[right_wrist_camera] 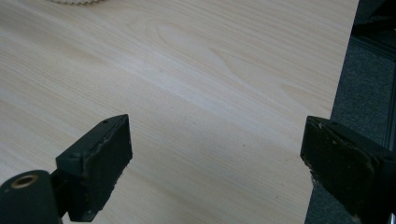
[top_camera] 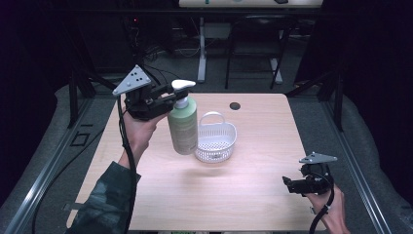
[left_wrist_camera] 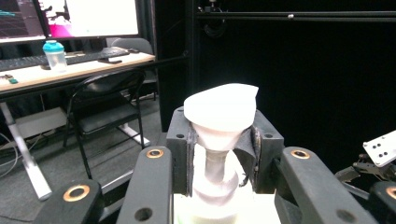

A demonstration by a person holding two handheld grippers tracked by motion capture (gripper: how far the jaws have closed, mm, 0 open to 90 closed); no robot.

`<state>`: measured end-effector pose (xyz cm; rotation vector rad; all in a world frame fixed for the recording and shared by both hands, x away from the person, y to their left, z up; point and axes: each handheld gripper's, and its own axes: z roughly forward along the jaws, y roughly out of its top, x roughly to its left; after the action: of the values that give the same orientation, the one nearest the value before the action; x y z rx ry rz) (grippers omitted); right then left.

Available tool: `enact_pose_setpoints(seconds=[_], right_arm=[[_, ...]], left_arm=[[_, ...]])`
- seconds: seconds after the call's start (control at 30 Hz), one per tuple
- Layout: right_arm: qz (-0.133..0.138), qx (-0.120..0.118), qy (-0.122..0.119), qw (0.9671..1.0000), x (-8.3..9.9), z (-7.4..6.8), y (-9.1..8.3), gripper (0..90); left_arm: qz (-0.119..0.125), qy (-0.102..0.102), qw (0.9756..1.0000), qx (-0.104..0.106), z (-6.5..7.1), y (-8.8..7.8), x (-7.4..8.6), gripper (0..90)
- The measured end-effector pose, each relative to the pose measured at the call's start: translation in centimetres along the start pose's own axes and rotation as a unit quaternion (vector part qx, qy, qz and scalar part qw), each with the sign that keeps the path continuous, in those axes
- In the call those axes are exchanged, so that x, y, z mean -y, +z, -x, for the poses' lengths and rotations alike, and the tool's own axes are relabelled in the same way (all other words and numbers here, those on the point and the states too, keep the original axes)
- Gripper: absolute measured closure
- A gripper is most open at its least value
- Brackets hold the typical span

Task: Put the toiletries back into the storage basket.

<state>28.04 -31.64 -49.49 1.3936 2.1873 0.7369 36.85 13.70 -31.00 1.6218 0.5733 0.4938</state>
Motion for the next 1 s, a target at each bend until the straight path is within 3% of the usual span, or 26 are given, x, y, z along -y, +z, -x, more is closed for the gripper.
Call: enact_pose_setpoints(seconds=[1.0], right_arm=[[-0.001, -0.002, -0.001, 1.0000, 0.0, 0.1, 0.0, 8.6]], left_arm=[[-0.011, 0.005, 0.9999, 0.006, -0.1, 3.9, -0.7, 67.2]])
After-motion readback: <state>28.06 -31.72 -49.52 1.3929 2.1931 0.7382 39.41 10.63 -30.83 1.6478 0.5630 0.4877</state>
